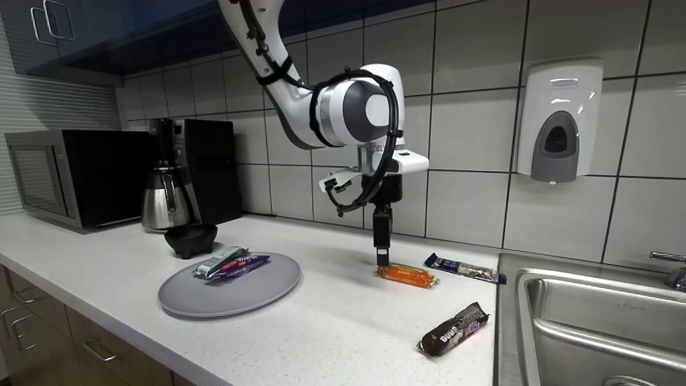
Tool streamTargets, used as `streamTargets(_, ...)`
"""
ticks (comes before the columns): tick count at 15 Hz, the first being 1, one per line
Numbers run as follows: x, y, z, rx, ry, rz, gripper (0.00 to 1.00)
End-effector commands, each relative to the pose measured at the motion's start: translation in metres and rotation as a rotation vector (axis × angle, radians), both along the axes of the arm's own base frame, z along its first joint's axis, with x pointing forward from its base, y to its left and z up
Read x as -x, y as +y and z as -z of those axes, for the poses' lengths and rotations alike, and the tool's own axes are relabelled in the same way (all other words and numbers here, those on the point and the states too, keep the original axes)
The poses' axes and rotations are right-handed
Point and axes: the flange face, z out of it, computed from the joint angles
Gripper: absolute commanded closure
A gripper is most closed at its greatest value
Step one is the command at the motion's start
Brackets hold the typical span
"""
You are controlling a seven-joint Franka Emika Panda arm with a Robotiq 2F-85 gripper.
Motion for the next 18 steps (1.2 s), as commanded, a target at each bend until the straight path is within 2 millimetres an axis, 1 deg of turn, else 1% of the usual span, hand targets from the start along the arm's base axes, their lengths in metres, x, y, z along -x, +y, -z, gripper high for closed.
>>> streamTargets(1,-0.014,-0.011,0.003,0.0,-0.013,0.073,0.0)
streamTargets(9,-0.03,-0.023,0.02,0.017,-0.001,0.126,0.0)
streamTargets(18,-0.048,-0.026,0.027,0.029,-0.01,0.143,0.0)
